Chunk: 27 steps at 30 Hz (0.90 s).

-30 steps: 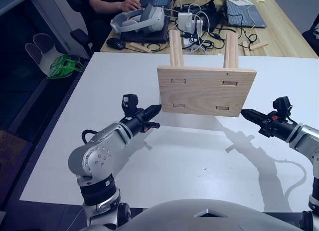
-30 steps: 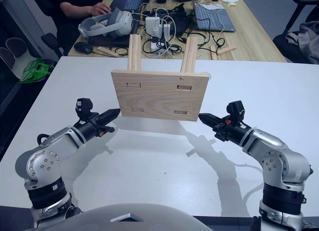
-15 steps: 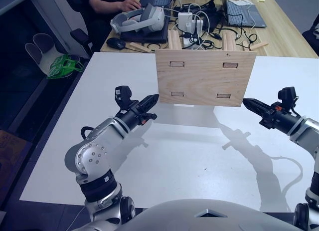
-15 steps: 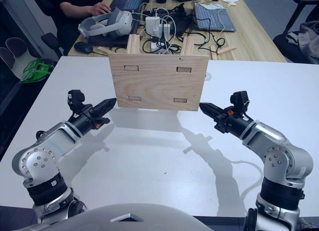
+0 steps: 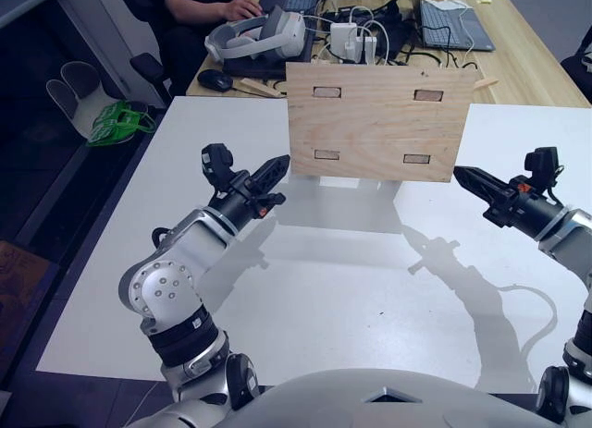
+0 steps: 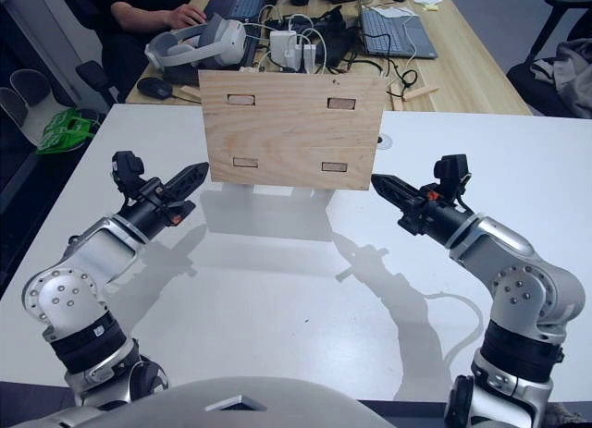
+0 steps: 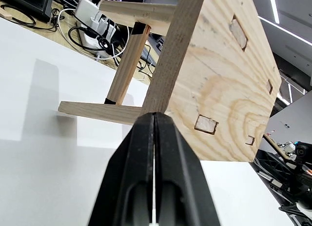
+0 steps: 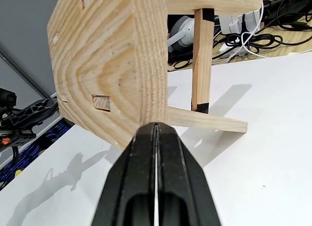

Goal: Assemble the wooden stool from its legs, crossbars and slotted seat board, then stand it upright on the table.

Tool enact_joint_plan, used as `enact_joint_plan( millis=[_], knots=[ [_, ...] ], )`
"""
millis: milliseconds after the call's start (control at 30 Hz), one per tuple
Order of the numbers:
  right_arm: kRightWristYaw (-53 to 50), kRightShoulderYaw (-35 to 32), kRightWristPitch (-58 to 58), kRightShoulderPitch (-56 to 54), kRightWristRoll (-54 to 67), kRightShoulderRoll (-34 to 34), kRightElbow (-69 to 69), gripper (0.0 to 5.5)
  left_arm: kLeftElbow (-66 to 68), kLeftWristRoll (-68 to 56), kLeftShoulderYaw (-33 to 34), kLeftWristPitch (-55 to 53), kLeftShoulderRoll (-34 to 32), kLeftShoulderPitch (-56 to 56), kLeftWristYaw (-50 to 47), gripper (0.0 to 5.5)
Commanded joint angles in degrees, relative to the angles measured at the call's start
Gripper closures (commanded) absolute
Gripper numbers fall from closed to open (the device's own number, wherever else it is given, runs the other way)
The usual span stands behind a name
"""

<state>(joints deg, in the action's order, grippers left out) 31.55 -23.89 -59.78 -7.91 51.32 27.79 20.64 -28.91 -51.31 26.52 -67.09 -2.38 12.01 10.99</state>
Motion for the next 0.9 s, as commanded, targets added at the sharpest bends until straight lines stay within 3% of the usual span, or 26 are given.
enact_joint_plan(
  millis=[33, 900],
  knots=[
    [2.3, 4.4, -1.9, -4.3, 8.5, -2.6, 4.1, 5.5, -0.5, -10.9, -5.2, -2.1, 3.0, 4.7, 1.6, 5.46],
    [-6.5, 2.4, -0.6, -8.1, 20.0, -3.0, 1.9, 5.5, 1.2, -26.8, -12.4, 9.7, -5.5, 4.2, -10.0, 5.46]
  ],
)
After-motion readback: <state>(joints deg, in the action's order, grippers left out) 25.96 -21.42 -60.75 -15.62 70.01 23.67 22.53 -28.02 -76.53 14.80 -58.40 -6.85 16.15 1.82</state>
